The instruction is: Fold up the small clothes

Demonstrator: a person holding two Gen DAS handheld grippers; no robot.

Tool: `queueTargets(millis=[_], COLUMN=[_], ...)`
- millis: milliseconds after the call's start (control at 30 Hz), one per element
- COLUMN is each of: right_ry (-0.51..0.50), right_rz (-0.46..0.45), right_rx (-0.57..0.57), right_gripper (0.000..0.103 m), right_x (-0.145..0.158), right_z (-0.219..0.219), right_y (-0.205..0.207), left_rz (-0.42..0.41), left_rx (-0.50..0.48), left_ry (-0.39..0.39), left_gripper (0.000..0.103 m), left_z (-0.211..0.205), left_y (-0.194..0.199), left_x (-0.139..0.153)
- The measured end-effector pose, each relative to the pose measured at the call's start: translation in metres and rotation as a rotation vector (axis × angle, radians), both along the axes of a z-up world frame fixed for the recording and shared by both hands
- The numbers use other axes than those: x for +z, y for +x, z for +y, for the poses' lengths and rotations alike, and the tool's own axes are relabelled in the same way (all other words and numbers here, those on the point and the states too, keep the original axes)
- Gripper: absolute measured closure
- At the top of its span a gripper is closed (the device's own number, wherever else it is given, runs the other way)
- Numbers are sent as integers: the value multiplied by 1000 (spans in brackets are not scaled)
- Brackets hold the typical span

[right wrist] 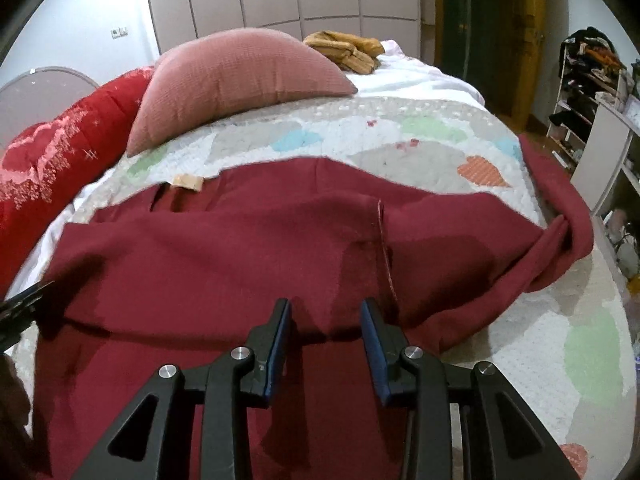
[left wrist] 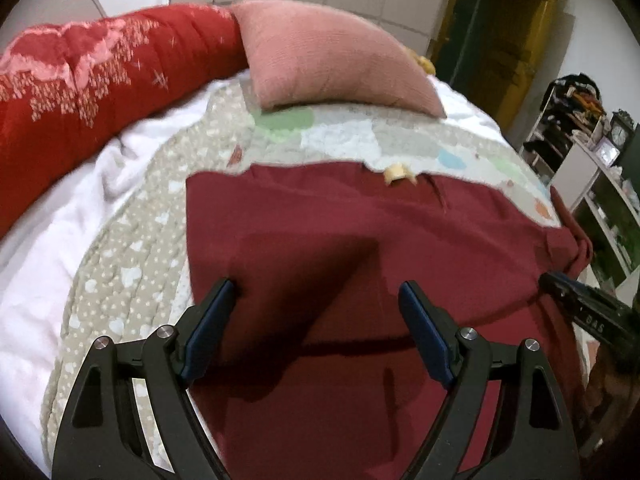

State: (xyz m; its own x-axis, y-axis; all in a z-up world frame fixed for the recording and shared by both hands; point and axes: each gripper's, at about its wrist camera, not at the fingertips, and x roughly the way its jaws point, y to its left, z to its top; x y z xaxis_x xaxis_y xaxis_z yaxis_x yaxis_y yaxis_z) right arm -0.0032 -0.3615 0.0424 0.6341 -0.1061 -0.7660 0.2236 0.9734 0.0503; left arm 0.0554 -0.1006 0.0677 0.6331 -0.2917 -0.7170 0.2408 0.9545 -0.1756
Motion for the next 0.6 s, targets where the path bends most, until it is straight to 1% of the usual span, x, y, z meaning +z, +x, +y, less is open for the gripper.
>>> queueTargets(millis=[33,67,100,133,167,200,233,300,333,400,467,533,600], right_ry=[2,4,7,11,11,-7,-17,2,13,-6,-49,-100,-99], right_rz=[-12,-21,-21,-8,25,43,34,24,-2,-54,-58,-28,15], right_rx=[4,3,-1,0,11,27,35,46,38,-16,-80,-159,-201], right_gripper=[68,63,61,59,58,58,58,58,58,58,56,56,55], right_x=[2,3,1,-4,-11,-15,-12,-1,7,25,36,41,39], right_z=[0,0,-1,-1,0,2,3,-1,-8,-27,-51,-80,-111], right_y=[-2,-2,-2,1,5,6,4,0,-4,-11,-11,-4,7], left_rz=[-21,-36,-54,-68,-78,-78,-73,-39,-18,31,75,64,49], left_rx=[11,18,25,26,20,8,-1,-21,-33,-55,-62,-61,-64], left_ry=[-5,-6,-8,-10,-11,-10,-10,-18,-28,-45,-36,-27,-3], left_gripper=[19,19,19,19,19,19,19,19,19,19,19,19,17], left_z=[-1,-2,-4,-6,-9,-14,-17,-26,-29,-35,-39,-41,-46], left_y=[-2,-4,-7,-8,-9,-9,-8,-2,0,5,9,7,5], left_x=[3,6,9,12,14,15,15,8,3,-10,-25,-30,-32])
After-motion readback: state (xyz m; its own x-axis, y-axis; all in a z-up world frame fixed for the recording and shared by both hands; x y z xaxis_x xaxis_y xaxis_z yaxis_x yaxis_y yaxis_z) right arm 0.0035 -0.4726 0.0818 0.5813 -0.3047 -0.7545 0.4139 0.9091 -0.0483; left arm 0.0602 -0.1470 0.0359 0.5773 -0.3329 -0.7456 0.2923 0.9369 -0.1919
